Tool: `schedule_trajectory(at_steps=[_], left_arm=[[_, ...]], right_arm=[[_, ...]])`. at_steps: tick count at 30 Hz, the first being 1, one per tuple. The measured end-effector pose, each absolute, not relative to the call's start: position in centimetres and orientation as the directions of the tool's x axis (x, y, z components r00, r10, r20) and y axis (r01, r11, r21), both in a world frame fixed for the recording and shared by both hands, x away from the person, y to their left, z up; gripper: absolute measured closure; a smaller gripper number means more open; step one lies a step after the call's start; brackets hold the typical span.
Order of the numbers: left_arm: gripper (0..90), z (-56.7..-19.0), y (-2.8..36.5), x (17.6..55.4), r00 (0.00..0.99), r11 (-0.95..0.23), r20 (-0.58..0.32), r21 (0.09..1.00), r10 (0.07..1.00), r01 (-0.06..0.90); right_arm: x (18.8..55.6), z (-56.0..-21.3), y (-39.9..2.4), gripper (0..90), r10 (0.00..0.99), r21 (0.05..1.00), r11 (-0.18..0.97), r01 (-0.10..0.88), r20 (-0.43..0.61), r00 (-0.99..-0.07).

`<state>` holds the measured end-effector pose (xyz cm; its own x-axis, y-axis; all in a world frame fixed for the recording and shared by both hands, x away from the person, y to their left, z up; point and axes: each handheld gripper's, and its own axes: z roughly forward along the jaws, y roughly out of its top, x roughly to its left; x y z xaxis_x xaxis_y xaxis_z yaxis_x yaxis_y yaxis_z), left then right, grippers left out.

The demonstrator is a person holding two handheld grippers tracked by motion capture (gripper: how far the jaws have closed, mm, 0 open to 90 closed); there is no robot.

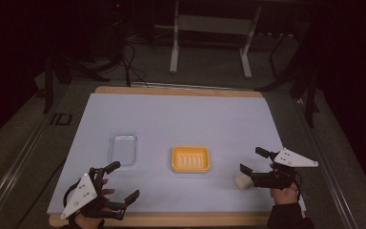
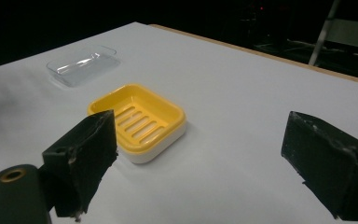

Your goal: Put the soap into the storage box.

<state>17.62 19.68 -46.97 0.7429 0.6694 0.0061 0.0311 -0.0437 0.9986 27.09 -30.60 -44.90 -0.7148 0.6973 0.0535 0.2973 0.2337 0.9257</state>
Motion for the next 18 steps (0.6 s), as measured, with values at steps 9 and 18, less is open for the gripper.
schedule_trajectory(at_steps=[9,18], left_arm=[[0.8,-47.1,19.6,17.8,0.745,-0.064,0.017,0.997,0.666,0.035],[0.8,-47.2,19.6,17.8,0.748,-0.083,0.027,0.996,0.663,0.038]], right_arm=[[27.6,-44.9,-30.0,11.8,0.628,0.914,0.302,0.272,0.024,-0.778],[28.0,-44.1,-29.4,14.5,0.447,0.867,0.423,0.262,0.052,-0.893]])
